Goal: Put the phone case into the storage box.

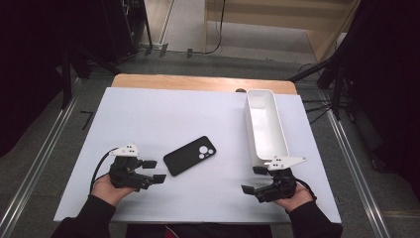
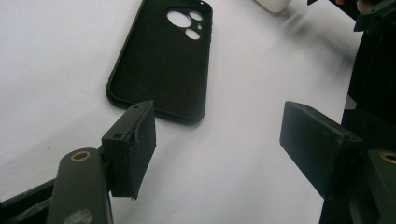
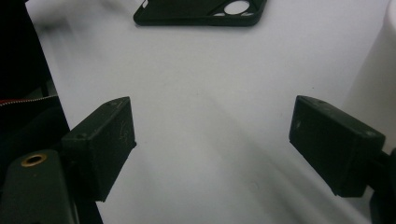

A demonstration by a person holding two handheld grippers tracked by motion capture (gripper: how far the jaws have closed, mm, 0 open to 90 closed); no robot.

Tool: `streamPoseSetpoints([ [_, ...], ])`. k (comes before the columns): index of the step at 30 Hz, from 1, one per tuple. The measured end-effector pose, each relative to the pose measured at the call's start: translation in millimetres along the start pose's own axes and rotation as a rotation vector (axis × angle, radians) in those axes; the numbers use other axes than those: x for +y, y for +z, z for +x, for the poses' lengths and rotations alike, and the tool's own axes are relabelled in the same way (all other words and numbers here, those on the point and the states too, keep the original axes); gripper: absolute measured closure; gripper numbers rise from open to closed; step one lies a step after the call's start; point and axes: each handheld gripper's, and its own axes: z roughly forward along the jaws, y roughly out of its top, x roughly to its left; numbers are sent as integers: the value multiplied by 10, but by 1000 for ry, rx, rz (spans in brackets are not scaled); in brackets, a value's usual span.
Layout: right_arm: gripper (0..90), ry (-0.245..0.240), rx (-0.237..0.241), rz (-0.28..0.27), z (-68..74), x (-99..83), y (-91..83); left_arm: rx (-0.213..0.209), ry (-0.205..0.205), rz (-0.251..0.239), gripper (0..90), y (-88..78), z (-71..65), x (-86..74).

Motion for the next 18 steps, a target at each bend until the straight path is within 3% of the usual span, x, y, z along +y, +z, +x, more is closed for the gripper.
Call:
streamPoseSetpoints([
  [10,127,4,1,2,0,-2,-3,15,14,14,266,114,23,79],
  [18,127,1,-2,2,-4,-3,3,14,1,11,269,169,50,150],
])
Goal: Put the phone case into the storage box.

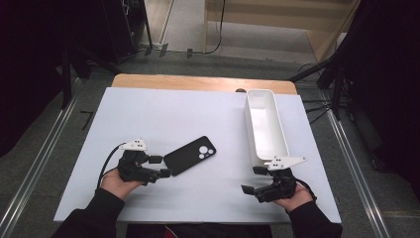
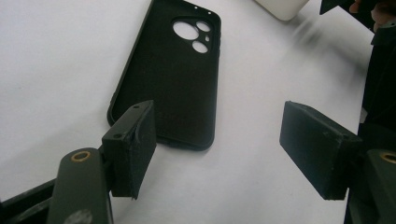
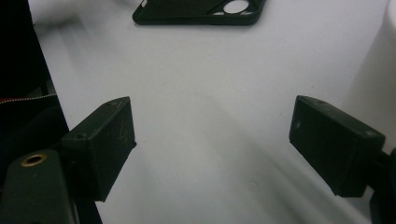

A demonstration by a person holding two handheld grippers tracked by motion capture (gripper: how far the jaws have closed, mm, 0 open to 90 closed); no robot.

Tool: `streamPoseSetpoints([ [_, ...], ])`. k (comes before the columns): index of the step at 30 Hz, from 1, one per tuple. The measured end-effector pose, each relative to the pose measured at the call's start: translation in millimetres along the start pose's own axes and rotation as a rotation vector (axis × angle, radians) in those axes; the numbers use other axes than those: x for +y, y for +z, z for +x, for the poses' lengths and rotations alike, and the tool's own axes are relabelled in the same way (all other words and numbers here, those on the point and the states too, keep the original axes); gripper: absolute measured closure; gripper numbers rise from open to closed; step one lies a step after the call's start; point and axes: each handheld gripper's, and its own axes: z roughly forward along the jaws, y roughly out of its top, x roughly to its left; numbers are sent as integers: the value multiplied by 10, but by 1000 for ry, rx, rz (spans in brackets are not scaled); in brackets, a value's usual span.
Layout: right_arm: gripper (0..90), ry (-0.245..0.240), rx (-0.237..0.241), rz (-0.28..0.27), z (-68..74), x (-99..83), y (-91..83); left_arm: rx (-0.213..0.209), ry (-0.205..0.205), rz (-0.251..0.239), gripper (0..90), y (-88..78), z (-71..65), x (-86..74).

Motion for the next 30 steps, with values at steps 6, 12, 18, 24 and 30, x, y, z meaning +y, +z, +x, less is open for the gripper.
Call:
streamPoseSetpoints([
  [6,127,2,0,4,1,0,3,7,10,-10,268,53,15,89],
  [12,127,6,3,0,-5,-3,2,10,16,-15,268,139,31,196],
  [18,127,7,2,0,-3,-4,-1,10,29,-15,268,193,38,276],
  [24,127,5,1,1,-2,-4,1,42,57,-23,272,244,34,349],
  [30,127,6,2,4,0,-4,1,44,63,-33,272,342,67,422],
])
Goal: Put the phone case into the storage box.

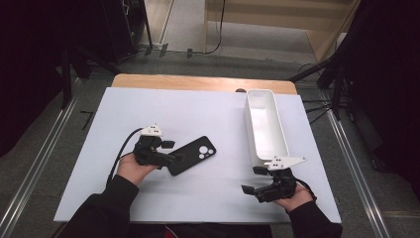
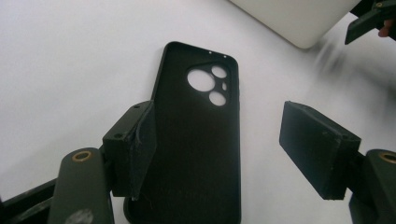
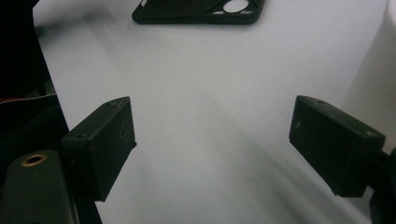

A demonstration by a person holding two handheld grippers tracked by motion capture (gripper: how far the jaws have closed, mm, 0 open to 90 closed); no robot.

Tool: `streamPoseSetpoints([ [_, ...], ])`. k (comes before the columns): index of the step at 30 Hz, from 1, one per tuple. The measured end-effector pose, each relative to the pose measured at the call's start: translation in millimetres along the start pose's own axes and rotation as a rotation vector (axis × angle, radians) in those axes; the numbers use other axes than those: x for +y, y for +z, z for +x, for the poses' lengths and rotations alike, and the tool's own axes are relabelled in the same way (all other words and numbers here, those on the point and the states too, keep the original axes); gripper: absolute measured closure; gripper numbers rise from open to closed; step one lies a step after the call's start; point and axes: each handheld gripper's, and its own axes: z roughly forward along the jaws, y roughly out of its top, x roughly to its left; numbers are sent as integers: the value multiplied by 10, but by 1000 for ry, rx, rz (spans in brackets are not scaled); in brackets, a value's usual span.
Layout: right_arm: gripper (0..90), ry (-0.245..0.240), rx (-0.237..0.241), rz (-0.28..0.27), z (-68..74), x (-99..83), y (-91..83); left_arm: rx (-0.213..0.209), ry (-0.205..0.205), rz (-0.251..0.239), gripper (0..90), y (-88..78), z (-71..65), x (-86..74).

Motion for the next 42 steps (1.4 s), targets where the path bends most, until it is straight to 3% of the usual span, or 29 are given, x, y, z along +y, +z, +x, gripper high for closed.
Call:
streamPoseSetpoints([
  [4,127,0,-1,-2,-2,-1,-2,13,28,-1,272,82,28,31],
  [9,127,-4,1,2,-4,-2,1,20,28,20,282,195,42,79],
  [17,127,-8,2,4,-4,-3,2,14,22,2,288,335,24,141],
  [22,127,-4,3,1,-2,-5,-1,45,49,24,285,408,-17,120],
  [23,127,-4,3,1,-2,-5,-1,45,49,24,272,408,-17,120],
  [24,127,-5,4,3,-2,-5,0,19,44,19,208,427,-17,113],
  [26,127,-2,4,2,1,-4,-1,21,40,28,2,452,-10,109],
  [30,127,-3,2,1,3,-5,-6,47,49,35,0,464,-3,91],
  [35,127,-4,4,1,1,-6,-5,48,54,25,0,484,-18,64],
  [42,127,-7,4,2,3,-7,-5,64,72,56,0,538,-37,24],
])
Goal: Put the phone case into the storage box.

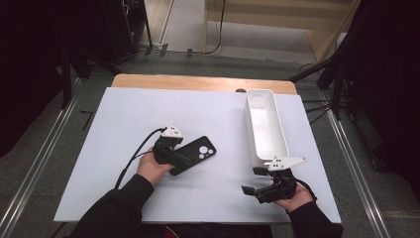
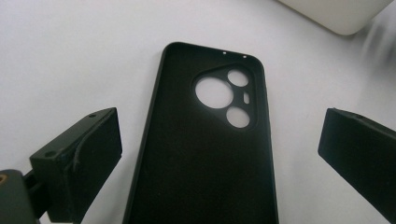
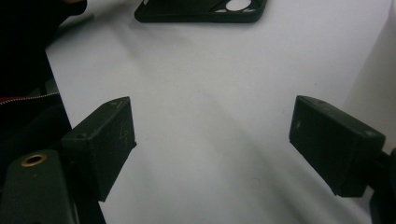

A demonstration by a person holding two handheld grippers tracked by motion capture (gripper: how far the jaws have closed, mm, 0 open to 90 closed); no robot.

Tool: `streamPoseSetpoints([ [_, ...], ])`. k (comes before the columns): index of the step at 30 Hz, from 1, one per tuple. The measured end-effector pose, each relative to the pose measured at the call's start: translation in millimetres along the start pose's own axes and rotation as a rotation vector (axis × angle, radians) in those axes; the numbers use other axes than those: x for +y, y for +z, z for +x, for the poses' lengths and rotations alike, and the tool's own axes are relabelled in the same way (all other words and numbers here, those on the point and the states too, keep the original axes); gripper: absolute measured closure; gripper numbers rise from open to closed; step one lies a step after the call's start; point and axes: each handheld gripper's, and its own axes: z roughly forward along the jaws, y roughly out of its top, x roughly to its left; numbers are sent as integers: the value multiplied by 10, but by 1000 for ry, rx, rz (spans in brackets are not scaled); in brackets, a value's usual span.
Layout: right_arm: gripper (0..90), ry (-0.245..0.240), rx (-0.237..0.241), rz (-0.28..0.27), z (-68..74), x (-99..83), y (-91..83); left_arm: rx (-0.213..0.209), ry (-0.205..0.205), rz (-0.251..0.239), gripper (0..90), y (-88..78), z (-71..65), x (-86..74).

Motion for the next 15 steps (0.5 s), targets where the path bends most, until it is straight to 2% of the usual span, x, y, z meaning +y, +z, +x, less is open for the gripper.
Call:
streamPoseSetpoints([
  [10,127,2,7,5,7,-1,3,38,44,55,0,130,-44,-82],
  [11,127,0,6,5,6,-2,5,40,57,71,0,145,-51,-90],
  [14,127,6,8,8,13,-2,3,74,100,77,0,177,-87,-108],
  [15,127,6,8,8,13,-2,3,74,100,77,0,177,-87,-108],
])
